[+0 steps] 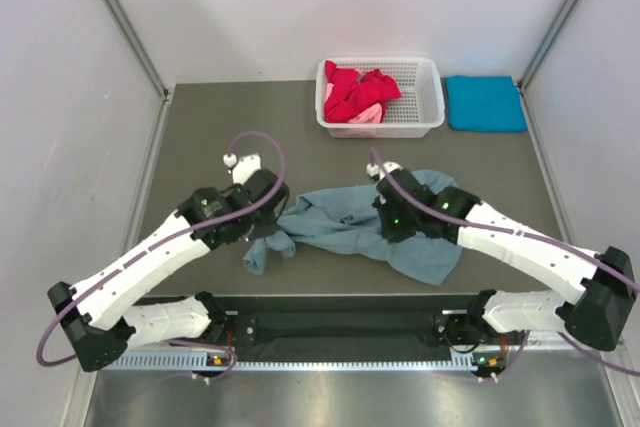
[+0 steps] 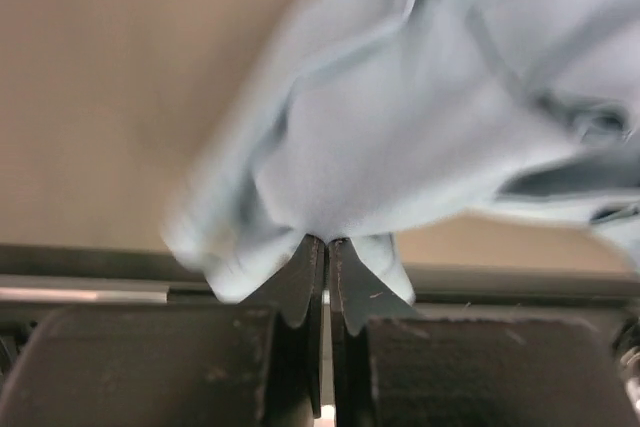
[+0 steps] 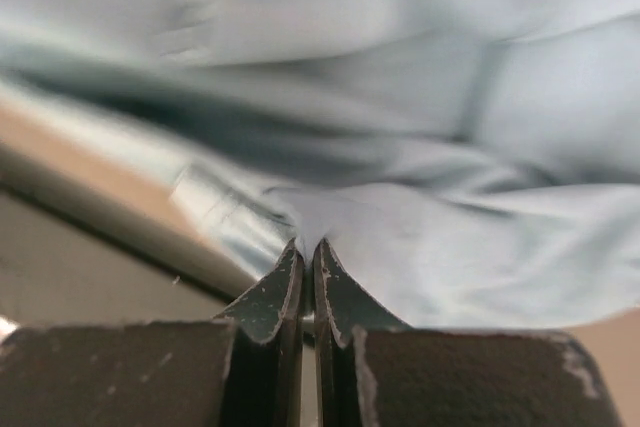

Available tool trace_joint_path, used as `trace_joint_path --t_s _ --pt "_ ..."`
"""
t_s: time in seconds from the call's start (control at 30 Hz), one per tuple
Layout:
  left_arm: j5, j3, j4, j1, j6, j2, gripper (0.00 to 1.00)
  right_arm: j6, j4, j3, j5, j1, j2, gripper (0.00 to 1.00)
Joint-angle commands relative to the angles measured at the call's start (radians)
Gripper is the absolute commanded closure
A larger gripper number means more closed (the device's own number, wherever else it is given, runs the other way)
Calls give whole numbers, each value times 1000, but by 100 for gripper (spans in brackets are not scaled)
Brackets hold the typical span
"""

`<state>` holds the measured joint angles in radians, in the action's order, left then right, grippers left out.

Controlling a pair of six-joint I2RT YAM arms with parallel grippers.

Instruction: Fold and stack the t-shirts

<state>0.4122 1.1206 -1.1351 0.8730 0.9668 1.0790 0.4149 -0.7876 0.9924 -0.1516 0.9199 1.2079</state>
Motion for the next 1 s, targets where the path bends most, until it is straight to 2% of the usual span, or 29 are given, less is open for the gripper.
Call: trace_joint_path --t_s 0.0,0.07,0.13,0.2,0.23,0.33,0.43,0.53,0.6,0.63,0.67,0.73,0.8,0.87,0.97 --pt "64 99 -60 -104 -132 54 100 -109 -20 71 35 -162 -11 100" --pt "-14 110 26 -241 -248 77 100 -160 16 113 105 -258 39 100" --pt "-67 110 81 -372 -304 131 99 -204 79 167 148 -305 126 98" --pt "-82 111 159 -436 -368 211 94 -228 117 210 176 -352 204 93" --pt "-78 117 176 -483 -385 240 76 -243 128 269 163 -368 285 86" --pt "-10 156 176 -564 -418 370 32 -251 82 412 86 -421 437 59" --pt "-15 209 153 -586 -421 410 23 -249 -2 538 -1 -460 513 50" --pt "-82 245 109 -580 -410 365 23 -281 -47 533 -35 -444 460 45" --pt "-139 191 110 -580 -401 282 26 -278 -42 487 13 -415 379 42" --pt "-195 132 110 -580 -395 250 28 -262 -36 416 86 -403 348 40" --pt "-226 96 113 -580 -378 214 35 -249 -27 373 119 -370 314 40" --pt "-289 18 123 -578 -350 112 41 -199 22 240 205 -325 228 38" --pt "-367 -103 132 -578 -309 20 50 -154 103 155 245 -244 164 36" --pt "-397 -204 130 -578 -266 -25 54 -82 157 71 280 -157 153 35" --pt "-439 -295 133 -578 -212 -85 56 -31 218 60 284 -57 209 36"
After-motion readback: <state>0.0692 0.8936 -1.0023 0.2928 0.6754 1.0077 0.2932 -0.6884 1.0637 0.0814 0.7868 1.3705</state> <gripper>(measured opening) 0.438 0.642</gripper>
